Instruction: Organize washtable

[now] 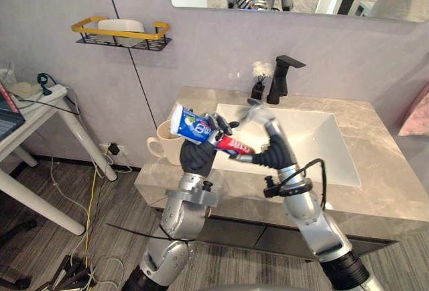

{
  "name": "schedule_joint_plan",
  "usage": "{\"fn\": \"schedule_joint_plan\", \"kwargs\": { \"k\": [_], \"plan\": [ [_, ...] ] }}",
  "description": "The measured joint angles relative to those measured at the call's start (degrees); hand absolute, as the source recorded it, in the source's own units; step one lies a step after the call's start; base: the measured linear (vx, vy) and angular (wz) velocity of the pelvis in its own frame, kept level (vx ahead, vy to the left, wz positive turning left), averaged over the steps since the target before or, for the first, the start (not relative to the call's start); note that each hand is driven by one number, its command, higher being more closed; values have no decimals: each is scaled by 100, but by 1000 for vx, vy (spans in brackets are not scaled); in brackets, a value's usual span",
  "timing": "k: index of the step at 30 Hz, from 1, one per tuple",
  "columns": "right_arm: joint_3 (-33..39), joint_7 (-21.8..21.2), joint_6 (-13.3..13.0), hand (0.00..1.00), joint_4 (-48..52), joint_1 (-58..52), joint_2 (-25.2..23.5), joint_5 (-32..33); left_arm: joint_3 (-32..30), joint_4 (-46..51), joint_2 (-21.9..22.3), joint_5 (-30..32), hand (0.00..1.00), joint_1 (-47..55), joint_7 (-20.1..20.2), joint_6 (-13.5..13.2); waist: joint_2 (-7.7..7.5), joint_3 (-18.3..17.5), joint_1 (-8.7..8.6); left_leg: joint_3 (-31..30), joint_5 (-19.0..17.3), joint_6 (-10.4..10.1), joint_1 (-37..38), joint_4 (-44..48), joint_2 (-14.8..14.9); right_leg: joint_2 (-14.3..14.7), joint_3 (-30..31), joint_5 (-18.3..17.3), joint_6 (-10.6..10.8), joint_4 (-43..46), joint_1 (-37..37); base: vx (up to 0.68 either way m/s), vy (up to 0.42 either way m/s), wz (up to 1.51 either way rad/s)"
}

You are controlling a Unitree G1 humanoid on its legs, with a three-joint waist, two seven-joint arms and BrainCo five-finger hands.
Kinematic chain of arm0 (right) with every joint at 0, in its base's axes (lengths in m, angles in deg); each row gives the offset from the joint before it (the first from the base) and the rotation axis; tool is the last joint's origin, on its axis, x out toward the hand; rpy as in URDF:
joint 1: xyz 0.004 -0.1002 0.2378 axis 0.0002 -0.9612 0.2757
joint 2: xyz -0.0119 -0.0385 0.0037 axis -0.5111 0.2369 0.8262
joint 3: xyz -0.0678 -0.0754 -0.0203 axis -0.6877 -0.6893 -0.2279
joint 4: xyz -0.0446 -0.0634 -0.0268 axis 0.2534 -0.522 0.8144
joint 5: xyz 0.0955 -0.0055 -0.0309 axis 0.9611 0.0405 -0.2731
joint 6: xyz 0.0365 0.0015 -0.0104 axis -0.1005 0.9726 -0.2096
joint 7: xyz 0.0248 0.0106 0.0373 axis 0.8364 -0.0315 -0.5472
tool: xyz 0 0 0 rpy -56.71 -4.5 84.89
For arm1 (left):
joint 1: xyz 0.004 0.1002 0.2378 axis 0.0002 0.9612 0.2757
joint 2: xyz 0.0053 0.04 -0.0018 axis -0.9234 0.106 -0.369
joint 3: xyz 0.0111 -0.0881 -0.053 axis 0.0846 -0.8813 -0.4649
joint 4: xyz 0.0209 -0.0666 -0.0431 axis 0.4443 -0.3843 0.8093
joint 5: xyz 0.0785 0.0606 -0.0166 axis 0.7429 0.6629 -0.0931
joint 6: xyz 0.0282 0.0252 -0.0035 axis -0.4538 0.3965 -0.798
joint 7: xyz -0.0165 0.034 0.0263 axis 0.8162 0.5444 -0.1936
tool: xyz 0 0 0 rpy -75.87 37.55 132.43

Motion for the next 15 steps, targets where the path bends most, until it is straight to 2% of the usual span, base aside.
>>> {"fn": "schedule_joint_plan", "kwargs": {
  "k": [5,9,12,15],
  "plan": [
    [618,15,22,0,76,-172,-150,257,-98,0,18,290,100,-272,0,5,7,4,-132,99,-8,4,30,-6,2,8,131,33,13,-4,-22,-25,3,-13],
    [2121,293,90,0,263,-391,-359,750,-620,0,45,573,100,-277,-60,-2,36,23,-168,223,-21,19,35,-5,4,11,240,74,14,-14,-98,-35,6,-13],
    [2918,399,97,0,273,-613,-466,1149,-1002,1,46,834,100,-275,-140,-10,48,28,-251,257,-27,22,34,-6,4,20,272,117,8,-93,-95,-23,2,-9],
    [3531,490,99,0,271,-959,-658,1446,-1133,2,50,983,100,-275,-142,-11,81,46,-278,299,-42,22,30,-5,8,22,291,124,9,-117,-104,-11,-3,-5]
  ]
}}
